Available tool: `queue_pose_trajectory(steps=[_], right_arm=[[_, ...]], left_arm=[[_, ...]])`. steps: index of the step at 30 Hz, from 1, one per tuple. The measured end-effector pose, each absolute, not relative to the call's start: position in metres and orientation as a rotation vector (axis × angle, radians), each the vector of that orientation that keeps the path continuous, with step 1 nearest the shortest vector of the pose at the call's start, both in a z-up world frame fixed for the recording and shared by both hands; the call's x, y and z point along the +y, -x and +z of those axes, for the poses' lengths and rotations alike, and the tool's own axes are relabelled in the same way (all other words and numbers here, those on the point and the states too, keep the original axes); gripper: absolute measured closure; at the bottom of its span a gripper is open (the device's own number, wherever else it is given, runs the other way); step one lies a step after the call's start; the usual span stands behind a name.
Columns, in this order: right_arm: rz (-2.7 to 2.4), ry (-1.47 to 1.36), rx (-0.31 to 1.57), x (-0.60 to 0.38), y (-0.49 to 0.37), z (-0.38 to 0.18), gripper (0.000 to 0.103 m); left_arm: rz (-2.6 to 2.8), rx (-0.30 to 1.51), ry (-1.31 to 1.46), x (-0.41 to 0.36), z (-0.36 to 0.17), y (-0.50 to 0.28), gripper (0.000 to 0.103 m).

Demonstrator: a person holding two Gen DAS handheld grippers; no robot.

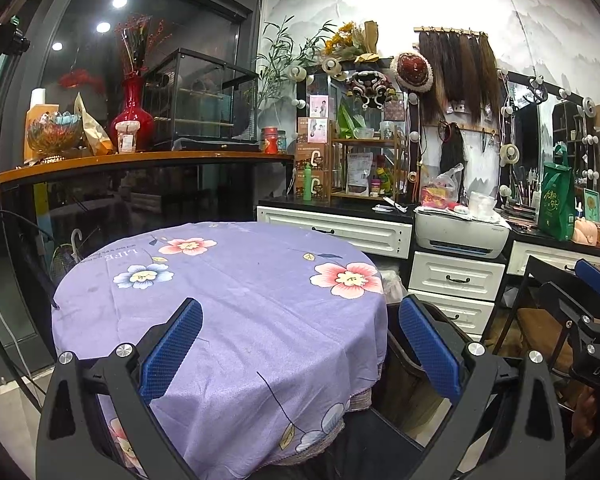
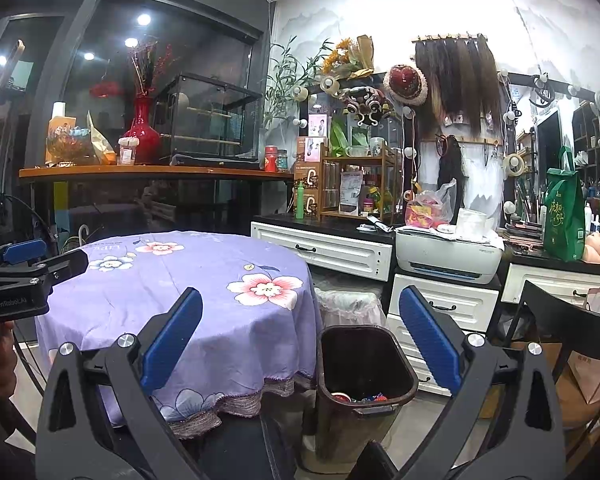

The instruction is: Collect trash

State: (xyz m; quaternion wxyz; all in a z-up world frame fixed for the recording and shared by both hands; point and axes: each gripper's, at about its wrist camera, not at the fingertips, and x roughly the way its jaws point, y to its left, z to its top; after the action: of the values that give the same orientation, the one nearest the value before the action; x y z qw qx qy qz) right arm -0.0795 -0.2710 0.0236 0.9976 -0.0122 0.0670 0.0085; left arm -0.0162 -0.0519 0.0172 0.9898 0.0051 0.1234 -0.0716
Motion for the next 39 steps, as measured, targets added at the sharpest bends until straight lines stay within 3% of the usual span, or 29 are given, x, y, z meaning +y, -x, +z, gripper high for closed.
queue_pose_trajectory(steps=[39], right_arm=[[0.018, 0.025, 0.141, -0.2731, 0.0789, 0.0203, 0.006]], left_arm=[[-0.143, 0.271, -0.020, -0.0565, 0.0152, 0.0123, 0.005]])
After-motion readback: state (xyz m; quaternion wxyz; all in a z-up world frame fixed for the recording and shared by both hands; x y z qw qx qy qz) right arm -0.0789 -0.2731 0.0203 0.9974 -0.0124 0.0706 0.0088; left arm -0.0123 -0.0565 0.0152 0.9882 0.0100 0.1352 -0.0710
